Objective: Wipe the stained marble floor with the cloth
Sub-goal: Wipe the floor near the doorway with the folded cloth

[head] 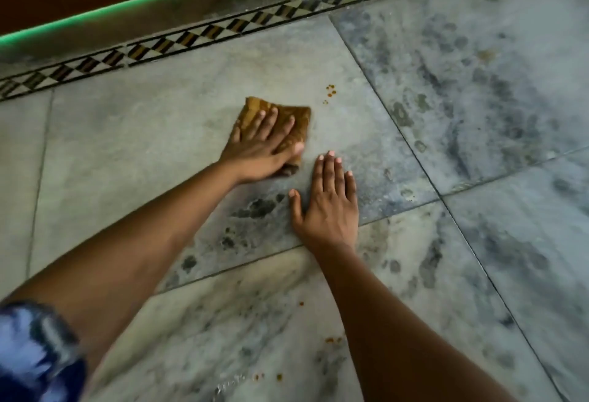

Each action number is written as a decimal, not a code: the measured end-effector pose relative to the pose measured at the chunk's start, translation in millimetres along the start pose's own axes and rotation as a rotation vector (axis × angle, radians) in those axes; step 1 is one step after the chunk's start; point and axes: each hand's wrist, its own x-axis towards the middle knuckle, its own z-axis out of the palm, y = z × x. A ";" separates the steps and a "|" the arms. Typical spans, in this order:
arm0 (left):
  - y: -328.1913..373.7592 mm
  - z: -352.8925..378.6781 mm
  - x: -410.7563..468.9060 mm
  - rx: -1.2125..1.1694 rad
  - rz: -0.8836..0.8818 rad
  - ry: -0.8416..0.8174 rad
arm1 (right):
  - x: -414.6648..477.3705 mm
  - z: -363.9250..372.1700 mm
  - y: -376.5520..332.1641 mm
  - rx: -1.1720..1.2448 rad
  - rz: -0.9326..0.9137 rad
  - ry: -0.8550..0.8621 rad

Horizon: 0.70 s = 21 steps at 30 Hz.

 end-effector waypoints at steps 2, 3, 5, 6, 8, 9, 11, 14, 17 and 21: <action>-18.3 -0.9 -20.0 0.069 0.074 -0.090 | -1.5 -2.6 1.7 0.012 -0.004 -0.017; -29.6 -6.4 -23.4 0.103 0.059 -0.135 | -1.9 -3.9 1.7 0.034 -0.014 -0.031; -38.3 -15.2 -24.8 0.140 -0.031 -0.158 | -5.6 -10.1 6.0 0.098 -0.038 -0.056; -33.6 -15.9 -21.7 0.119 -0.082 -0.139 | -5.8 -15.4 12.8 0.103 -0.045 -0.053; -12.9 -13.8 -12.0 0.025 -0.182 -0.098 | -0.7 -25.7 35.0 0.009 -0.032 -0.007; -0.5 -12.6 -5.4 -0.019 -0.220 -0.085 | 3.0 -30.7 51.2 -0.059 -0.018 0.021; 14.7 -12.1 6.1 -0.067 -0.267 -0.063 | 11.3 -36.4 80.1 -0.131 0.027 0.017; 20.9 -5.4 13.2 -0.069 -0.236 0.000 | 15.7 -34.0 101.3 -0.128 0.100 -0.001; 14.8 7.7 -9.3 0.001 -0.081 0.024 | 16.8 -32.5 100.9 -0.125 0.096 -0.002; 1.7 13.8 -13.4 0.041 -0.046 0.114 | 17.5 -32.5 103.0 -0.114 0.101 0.022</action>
